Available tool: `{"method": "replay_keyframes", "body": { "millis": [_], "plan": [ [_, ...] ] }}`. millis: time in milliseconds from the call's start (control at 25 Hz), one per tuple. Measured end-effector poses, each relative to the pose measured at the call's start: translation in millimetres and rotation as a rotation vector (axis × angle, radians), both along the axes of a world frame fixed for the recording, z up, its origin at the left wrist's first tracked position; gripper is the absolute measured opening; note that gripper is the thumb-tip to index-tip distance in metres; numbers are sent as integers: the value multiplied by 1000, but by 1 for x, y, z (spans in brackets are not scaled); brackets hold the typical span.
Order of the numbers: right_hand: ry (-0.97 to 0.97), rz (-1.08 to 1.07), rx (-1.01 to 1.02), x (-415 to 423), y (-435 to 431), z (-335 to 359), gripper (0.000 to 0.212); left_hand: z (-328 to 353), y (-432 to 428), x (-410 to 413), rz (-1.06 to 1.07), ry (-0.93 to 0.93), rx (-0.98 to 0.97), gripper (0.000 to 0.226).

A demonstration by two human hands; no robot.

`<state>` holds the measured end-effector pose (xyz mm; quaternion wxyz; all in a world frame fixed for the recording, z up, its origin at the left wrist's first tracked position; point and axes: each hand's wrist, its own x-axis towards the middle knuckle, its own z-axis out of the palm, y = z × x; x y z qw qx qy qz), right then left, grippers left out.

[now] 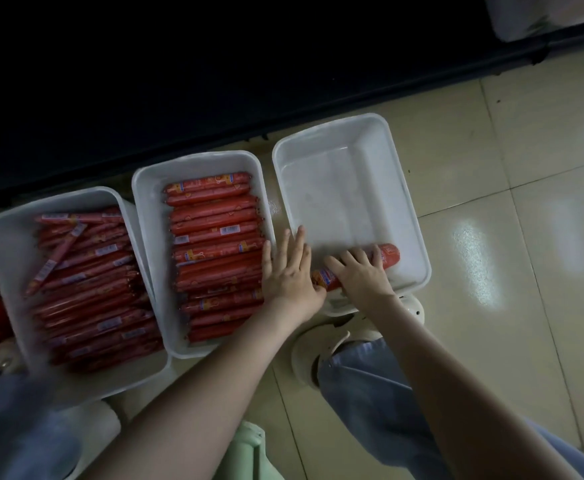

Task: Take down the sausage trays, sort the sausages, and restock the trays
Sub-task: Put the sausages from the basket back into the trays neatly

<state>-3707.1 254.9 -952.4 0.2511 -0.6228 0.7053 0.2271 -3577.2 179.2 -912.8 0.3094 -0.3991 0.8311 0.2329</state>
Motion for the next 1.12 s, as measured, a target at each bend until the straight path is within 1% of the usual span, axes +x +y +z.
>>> {"method": "replay_keyframes", "body": {
  "millis": [40, 120, 160, 240, 280, 320, 360, 480, 560, 600, 640, 720, 800, 880, 920, 1040, 1120],
  "plan": [
    [-15, -16, 15, -4, 1, -1, 57, 0, 1, -5, 16, 10, 7, 78],
    [-124, -69, -50, -10, -1, 2, 55, -2, -1, -6, 23, 18, 8, 80],
    [-252, -234, -154, -11, -4, 4, 50, -3, -3, -1, 17, 19, 1, 84],
    [-492, -784, -302, -11, -21, 15, 42, -6, -6, 15, -7, 36, -7, 93],
    [-580, -1019, -331, -11, -30, 17, 42, -7, -8, 23, -15, 64, 2, 95],
    [-622, -1151, -316, -9, -36, 12, 45, -8, -9, 29, -20, 99, 22, 96],
    [-647, -1202, -260, -4, -39, 8, 49, -8, -10, 32, -27, 131, 43, 95],
    [-692, -1110, -106, 27, -38, -9, 72, -9, -12, 34, -59, 175, 74, 94],
    [-688, -952, 19, 48, -33, -17, 90, -11, -12, 35, -70, 184, 61, 91],
    [-654, -851, 69, 56, -33, -18, 95, -12, -11, 35, -85, 183, 51, 88],
    [-621, -795, 97, 61, -33, -18, 96, -11, -12, 36, -96, 181, 49, 86],
    [-591, -815, 116, 64, -36, -10, 90, -4, -15, 36, -63, 190, 65, 84],
    [-519, -845, 49, 61, -46, 10, 73, 12, -24, 38, 42, 240, 96, 81],
    [-472, -863, -102, 65, -64, 43, 56, 41, -42, 46, 187, 296, 110, 75],
    [-484, -856, -199, 72, -77, 62, 51, 58, -53, 53, 253, 311, 98, 73],
    [-546, -686, -437, 115, -120, 131, 53, 121, -91, 90, 353, 343, -17, 67],
    [-592, -563, -532, 160, -149, 179, 57, 165, -114, 130, 352, 376, -148, 66]
  ]
}}
